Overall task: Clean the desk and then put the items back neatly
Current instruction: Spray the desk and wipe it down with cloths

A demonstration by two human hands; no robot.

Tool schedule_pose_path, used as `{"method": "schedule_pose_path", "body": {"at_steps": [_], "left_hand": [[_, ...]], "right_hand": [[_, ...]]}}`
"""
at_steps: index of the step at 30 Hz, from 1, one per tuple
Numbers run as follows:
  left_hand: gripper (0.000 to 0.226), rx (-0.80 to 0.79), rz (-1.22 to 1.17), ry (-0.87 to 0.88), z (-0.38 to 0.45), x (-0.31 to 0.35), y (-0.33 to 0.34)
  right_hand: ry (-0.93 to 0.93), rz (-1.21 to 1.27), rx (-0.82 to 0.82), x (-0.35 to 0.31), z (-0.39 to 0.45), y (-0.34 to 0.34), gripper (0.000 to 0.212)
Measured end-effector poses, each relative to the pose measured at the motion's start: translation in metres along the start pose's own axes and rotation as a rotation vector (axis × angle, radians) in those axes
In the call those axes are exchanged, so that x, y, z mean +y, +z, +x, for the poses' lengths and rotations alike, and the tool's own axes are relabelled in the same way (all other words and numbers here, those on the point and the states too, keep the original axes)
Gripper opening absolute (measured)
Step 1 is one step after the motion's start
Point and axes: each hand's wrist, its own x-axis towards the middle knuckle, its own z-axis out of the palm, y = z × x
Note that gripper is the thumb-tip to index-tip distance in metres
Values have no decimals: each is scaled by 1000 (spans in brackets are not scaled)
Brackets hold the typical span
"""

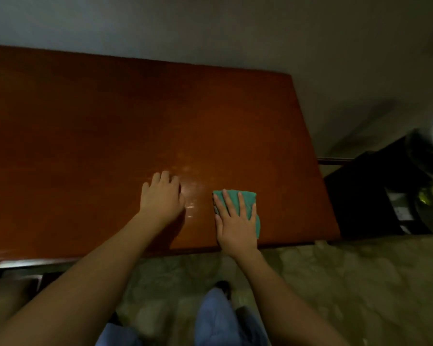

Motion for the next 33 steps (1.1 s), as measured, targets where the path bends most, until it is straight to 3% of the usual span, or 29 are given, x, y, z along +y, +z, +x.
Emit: {"method": "schedule_pose_path", "body": {"at_steps": [7,12,20,27,33], "left_hand": [[51,-66,37,106,31,130,13],[53,-104,84,163,44,189,13],[48,-129,115,250,44,231,3],[51,-127,127,336,50,231,-17],[44,-117,165,446,57,250,-43]], "right_hand": [[120,46,69,132,-7,-14,60],[199,63,80,190,-13,-25,56],[243,67,51,223,-22,-36,49],[307,255,167,220,-26,-47,42],[364,320,102,234,-53,-59,47]]}}
